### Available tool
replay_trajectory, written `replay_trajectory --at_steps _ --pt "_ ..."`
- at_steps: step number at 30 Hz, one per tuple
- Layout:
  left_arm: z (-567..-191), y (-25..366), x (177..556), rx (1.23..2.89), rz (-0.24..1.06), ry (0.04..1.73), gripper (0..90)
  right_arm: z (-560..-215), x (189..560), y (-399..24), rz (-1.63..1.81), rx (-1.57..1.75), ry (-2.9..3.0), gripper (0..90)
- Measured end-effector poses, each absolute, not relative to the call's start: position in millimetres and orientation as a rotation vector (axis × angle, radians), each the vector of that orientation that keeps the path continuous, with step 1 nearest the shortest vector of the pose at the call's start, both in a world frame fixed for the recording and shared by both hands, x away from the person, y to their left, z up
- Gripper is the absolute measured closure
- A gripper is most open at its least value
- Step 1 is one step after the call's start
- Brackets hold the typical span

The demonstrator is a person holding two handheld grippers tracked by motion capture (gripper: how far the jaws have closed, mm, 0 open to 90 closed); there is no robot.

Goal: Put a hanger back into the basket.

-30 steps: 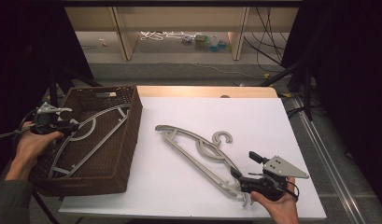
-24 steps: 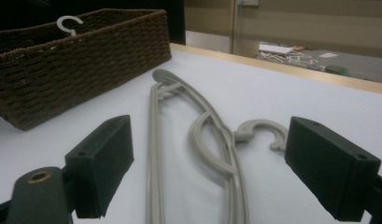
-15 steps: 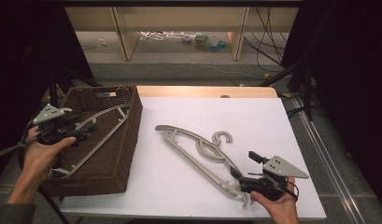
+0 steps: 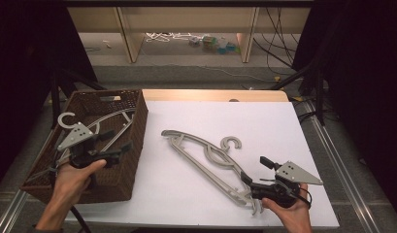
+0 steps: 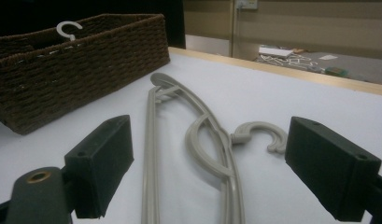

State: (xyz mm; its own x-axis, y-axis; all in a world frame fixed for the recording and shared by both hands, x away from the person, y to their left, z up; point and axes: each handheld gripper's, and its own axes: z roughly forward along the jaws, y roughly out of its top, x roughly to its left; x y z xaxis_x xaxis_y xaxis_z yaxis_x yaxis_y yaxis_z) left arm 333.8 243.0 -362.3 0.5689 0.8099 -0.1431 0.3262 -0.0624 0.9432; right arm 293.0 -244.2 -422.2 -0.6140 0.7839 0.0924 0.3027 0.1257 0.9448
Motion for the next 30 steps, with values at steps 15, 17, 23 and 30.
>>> replay_trajectory --at_steps 15,17,23,30 --pt "-391.8 209.2 304.2 1.568 0.5 0.856 17.4 -426.9 294.6 -242.9 1.507 0.977 1.964 16.1" --pt "-395.2 208.3 301.8 1.55 0.5 0.845 17.4 -427.0 294.5 -243.0 1.505 0.978 1.963 16.1" --pt "-408.1 204.6 297.8 1.544 0.524 0.84 17.0 -427.3 293.5 -242.6 1.485 0.988 1.974 16.1" --pt "-420.4 197.5 292.6 1.578 0.532 0.828 16.7 -428.0 293.2 -241.1 1.485 0.985 1.978 16.1"
